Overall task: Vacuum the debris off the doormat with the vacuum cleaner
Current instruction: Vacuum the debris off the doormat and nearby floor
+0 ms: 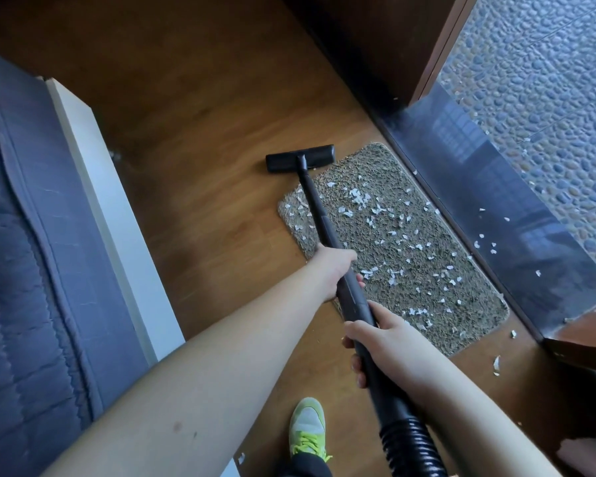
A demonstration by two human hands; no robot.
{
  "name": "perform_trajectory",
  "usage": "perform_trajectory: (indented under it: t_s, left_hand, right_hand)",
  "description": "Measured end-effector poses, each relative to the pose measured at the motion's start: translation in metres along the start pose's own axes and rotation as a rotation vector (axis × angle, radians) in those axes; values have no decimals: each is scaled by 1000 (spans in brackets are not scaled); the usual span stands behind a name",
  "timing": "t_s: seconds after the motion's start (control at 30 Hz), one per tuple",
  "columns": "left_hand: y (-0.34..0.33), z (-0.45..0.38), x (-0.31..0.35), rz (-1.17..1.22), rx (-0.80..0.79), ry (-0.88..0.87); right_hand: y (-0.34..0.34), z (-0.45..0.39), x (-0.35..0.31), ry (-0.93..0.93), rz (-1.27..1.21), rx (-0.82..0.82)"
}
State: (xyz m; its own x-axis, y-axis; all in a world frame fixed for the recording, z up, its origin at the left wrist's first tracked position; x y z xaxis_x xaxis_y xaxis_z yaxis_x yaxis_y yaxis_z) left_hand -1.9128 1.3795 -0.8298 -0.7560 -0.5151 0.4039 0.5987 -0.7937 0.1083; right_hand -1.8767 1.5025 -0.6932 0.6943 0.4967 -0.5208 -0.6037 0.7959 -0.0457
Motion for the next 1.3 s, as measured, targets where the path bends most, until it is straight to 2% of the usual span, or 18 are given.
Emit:
perform_trajectory:
  t_s: [0.23, 0.43, 0.53, 0.87, 1.0, 1.3]
  left_hand:
    - [-13, -2, 33, -8, 12, -76]
    - [-18, -5, 41, -54, 26, -98]
    - [-18, -1, 31, -72, 54, -90]
    - [-14, 39, -37, 22, 30, -71]
    - [-18, 46, -57, 22, 26, -50]
    - [-23, 46, -41, 4, 25, -76]
  right_hand:
    - [8, -24, -30, 26, 17, 53]
    - [13, -28, -32, -18, -57, 22]
    - [14, -21, -23, -29, -103, 16]
    - [17, 31, 25, 52, 37, -3]
    - [20, 41, 41, 31, 45, -17]
    - [23, 29, 35, 38, 63, 23]
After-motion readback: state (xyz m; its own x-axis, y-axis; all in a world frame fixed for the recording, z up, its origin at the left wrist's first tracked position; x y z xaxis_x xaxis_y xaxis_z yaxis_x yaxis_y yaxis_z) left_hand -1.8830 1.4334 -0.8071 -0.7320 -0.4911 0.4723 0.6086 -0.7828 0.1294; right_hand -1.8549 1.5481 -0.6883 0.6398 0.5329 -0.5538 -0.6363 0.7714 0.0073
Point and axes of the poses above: each hand's wrist, its own z-axis away from the middle knuckle, its own y-axis out of the back of the hand, x = y × z, the point moved 5 cm from there along -z, towards the middle knuckle, and after that the axes turned 5 degrees about x, right-handed, at the moved point
